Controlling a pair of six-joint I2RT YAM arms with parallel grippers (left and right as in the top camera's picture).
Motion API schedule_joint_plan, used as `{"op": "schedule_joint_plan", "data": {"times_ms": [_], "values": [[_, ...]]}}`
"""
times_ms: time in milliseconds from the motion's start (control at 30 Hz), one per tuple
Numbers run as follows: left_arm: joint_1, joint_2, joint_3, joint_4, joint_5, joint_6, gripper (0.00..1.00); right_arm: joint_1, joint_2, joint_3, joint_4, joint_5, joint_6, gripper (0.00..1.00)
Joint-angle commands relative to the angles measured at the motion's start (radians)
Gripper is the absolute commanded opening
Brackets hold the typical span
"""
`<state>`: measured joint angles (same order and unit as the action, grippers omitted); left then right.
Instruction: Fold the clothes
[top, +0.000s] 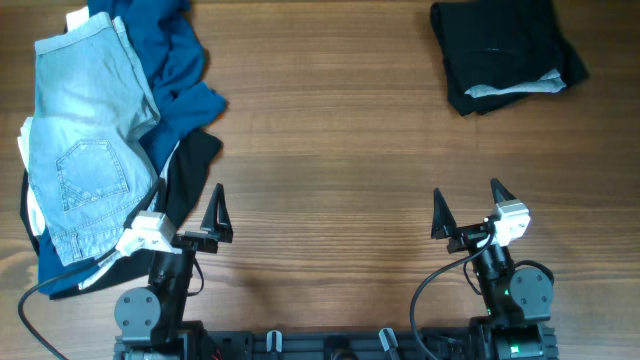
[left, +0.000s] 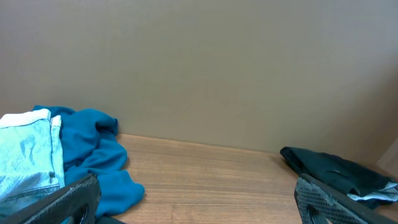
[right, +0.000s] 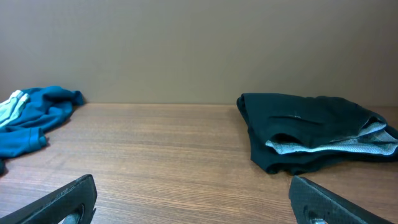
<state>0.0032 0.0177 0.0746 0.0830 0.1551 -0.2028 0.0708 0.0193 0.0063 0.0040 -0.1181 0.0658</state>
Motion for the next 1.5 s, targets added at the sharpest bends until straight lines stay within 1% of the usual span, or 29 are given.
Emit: {"op": "schedule_joint_plan", "data": {"times_ms": [0, 100, 200, 333, 400, 500, 1467], "values": [[0.009, -0.015, -0.012, 0.003, 0.011, 0.016, 1.0, 0.005, -0.005, -0.001, 0.003, 0.014, -0.011, 1.0], [0.009, -0.015, -0.027, 0.005, 0.012, 0.012, 1.0, 0.005, -0.005, -0.001, 0.003, 0.014, -0.011, 1.0], [0.006, -0.015, -0.067, 0.041, 0.012, 0.0, 1.0, 0.005, -0.005, -0.001, 0.003, 0.014, -0.011, 1.0], [0.003, -0.015, -0.069, 0.021, 0.012, -0.01, 1.0, 0.005, -0.005, -0.001, 0.003, 0.014, -0.011, 1.0], [0.003, -0.015, -0.069, -0.014, 0.012, -0.01, 1.0, 0.005, -0.005, -0.001, 0.003, 0.014, -0.011, 1.0], [0.003, -0.015, -0.069, -0.146, 0.011, -0.01, 1.0, 0.005, -0.005, -0.001, 0.003, 0.014, -0.011, 1.0], [0.003, -0.012, -0.069, -0.145, 0.008, -0.011, 1.0, 0.005, -0.005, -0.001, 0.003, 0.014, -0.011, 0.99]]}}
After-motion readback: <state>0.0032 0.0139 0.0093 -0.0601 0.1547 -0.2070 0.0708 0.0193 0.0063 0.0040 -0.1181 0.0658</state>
